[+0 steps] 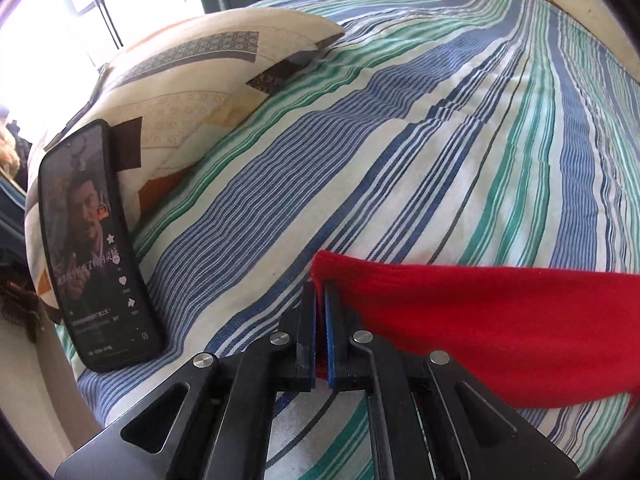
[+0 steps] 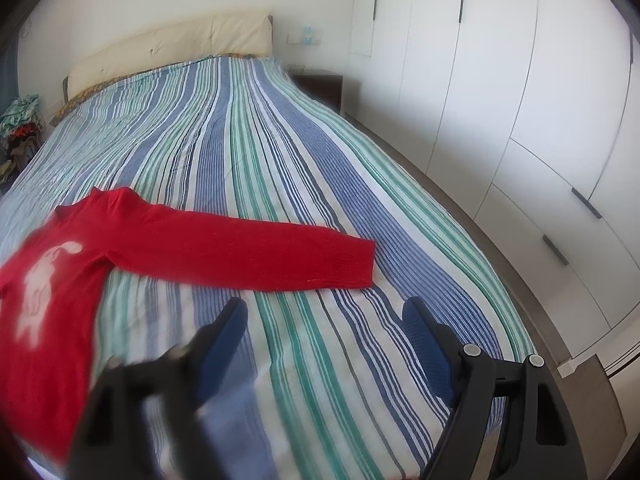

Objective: Fold small clothes

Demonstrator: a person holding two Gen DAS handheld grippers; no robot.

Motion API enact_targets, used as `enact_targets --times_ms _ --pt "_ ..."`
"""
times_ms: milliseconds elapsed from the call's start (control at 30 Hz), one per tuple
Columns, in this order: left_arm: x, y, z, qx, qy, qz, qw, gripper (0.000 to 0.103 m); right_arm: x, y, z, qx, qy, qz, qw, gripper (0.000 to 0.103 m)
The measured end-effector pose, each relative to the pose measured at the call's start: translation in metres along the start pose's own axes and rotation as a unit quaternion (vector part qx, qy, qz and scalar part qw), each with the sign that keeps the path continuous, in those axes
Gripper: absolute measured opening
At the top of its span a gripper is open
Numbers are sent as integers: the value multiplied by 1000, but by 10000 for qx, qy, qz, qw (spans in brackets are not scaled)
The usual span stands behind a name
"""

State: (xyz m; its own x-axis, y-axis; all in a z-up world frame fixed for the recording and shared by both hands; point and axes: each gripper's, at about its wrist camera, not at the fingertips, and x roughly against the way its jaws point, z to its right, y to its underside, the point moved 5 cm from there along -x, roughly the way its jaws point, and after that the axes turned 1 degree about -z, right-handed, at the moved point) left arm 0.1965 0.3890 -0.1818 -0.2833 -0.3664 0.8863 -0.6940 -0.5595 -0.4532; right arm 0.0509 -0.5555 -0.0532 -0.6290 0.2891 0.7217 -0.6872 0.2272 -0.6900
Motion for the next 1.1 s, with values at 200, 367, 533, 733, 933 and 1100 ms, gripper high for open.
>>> enact_targets --times_ms 200,367,533,733,933,1100 --pt "-12 -3 -1 -114 -171 -116 9997 6 -2 1 4 -127 -44 -41 9999 79" --pt "-3 -5 -3 -48 -38 -101 9999 61 -2 1 4 -102 -17 -52 9999 79" --pt "41 -9 3 -267 177 276 9991 66 -4 0 -2 20 -53 -161 9999 79" --pt "107 -25 80 -1410 1150 997 9782 72 -5 -12 -28 475 -226 -186 9984 83" --pt "123 -29 237 -2624 2707 420 9252 80 -27 -78 -113 532 -1491 -210 9872 84" --pt "95 -10 332 -3304 2683 32 9049 80 -83 -127 -216 1076 -2512 -745 9590 86"
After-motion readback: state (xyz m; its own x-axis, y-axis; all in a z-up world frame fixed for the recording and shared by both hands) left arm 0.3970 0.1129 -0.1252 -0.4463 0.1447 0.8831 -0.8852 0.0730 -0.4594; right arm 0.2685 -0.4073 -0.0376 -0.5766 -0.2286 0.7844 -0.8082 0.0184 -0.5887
